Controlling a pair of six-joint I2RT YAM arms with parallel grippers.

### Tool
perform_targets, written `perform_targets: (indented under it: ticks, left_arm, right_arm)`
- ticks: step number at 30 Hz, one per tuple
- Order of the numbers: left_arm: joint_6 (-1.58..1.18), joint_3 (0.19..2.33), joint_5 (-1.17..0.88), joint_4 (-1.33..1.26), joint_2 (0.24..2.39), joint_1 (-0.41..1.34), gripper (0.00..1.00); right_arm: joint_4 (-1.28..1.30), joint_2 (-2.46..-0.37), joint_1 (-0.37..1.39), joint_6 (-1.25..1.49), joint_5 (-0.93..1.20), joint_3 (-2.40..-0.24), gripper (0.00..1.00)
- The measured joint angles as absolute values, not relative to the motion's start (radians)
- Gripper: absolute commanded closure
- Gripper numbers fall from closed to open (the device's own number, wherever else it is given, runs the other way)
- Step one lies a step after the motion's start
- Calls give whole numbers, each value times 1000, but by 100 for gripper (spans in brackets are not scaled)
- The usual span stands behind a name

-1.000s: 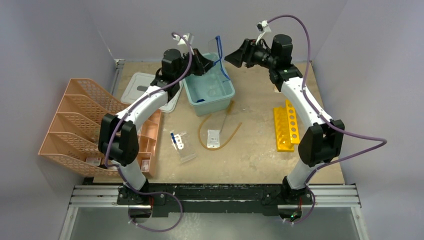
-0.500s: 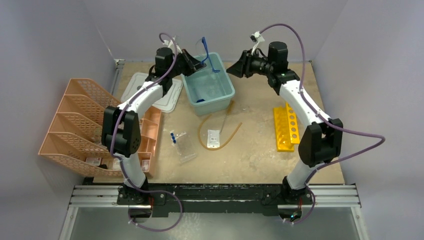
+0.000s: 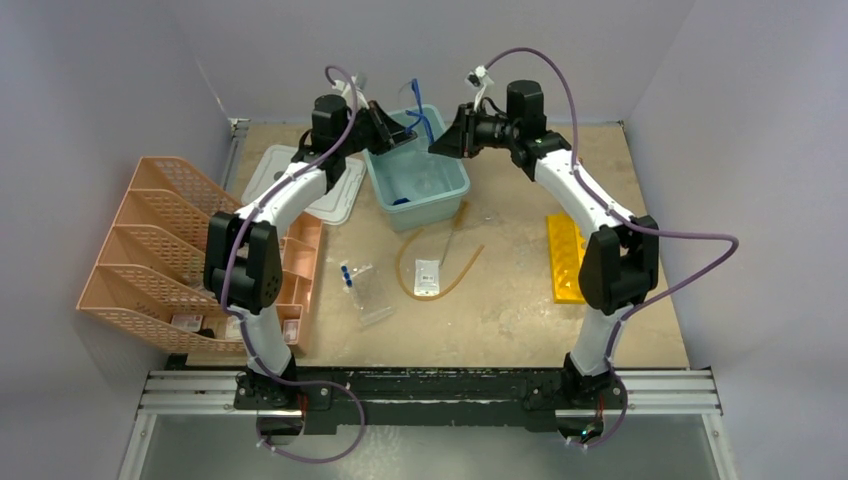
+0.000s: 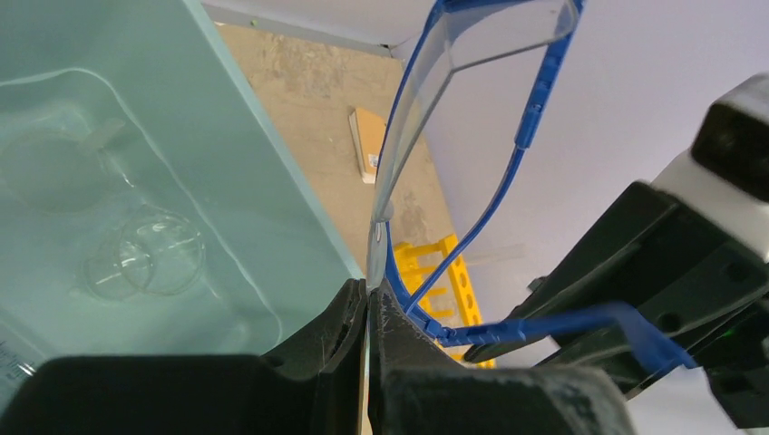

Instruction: Organize the chemistry lab equipment

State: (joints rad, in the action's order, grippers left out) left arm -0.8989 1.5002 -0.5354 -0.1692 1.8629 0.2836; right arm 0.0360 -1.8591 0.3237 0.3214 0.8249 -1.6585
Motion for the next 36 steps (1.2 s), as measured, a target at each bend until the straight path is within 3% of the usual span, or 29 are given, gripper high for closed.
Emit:
perform_targets:
  ticks: [21, 25, 29, 36]
  left_arm:
    - [-832, 1456, -575, -117, 1862, 284, 100]
    - [-834, 1443, -574, -102, 1862, 284, 100]
    - [-822, 1447, -530, -40, 1861, 284, 100]
    - [-781, 1552, -361, 183, 1890, 284, 100]
  right_arm:
    - [120, -1975, 319, 508, 682, -1784, 66]
    - [123, -1975, 319, 515, 667, -1796, 59]
    - [123, -1970, 319, 517, 664, -1790, 51]
    - [124, -1884, 316, 511, 609, -1738, 49]
